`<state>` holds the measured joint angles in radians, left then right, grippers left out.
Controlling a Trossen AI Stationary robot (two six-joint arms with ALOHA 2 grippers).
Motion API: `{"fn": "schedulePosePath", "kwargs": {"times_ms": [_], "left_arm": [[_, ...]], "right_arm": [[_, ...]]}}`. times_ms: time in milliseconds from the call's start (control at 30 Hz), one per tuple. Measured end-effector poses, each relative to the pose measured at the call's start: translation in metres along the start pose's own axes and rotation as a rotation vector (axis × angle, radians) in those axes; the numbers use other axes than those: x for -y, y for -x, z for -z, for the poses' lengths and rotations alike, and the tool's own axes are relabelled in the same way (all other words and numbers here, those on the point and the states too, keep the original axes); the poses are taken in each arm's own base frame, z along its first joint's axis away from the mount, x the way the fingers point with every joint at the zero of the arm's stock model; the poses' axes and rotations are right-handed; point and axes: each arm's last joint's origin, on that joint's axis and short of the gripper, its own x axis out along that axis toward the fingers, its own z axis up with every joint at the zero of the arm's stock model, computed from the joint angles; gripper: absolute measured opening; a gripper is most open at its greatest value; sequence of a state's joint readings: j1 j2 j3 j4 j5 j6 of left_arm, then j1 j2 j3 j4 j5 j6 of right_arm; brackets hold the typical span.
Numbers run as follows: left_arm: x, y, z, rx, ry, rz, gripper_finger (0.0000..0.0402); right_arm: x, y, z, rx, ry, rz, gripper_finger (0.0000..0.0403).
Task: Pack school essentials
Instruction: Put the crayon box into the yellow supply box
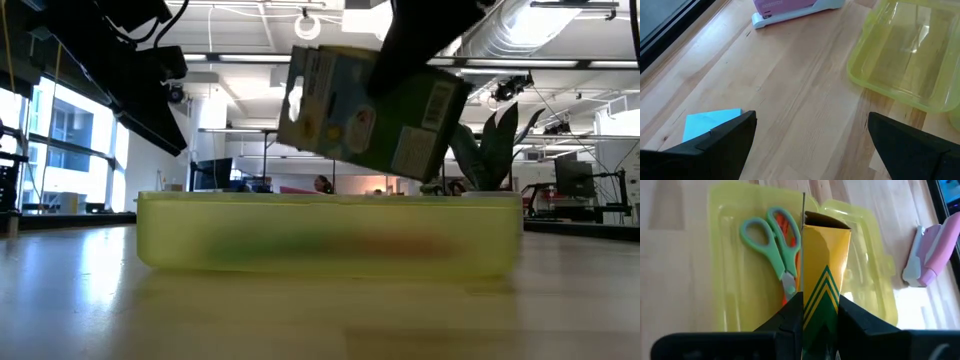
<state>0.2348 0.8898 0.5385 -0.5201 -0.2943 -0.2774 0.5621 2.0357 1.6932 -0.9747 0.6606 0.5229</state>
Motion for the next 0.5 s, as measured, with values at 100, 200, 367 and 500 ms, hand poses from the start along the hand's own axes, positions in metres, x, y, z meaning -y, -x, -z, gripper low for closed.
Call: {"fn": "schedulePosePath", "kwargs": {"times_ms": [100, 200, 367, 500], "left_arm": [[0.0, 0.0, 0.0, 0.0, 0.0, 0.0, 0.0372], [0.0, 0.0, 0.0, 0.0, 0.0, 0.0, 0.0372], [0.0, 0.0, 0.0, 0.0, 0.0, 0.0, 0.0372], [0.0, 0.0, 0.0, 0.0, 0.0, 0.0, 0.0372]], "right_arm": [[-0.003, -0.006, 0.003, -0.01, 0.026, 0.031, 0.0073], [-0.007, -0.011, 0.004, -0.009, 0.065, 0.054, 0.0073], [-0.012, -0.02, 0.007, -0.026, 0.149, 0.068, 0.0073], [-0.017, -0.026, 0.01, -0.02, 0.206, 0.117, 0.0073]]}}
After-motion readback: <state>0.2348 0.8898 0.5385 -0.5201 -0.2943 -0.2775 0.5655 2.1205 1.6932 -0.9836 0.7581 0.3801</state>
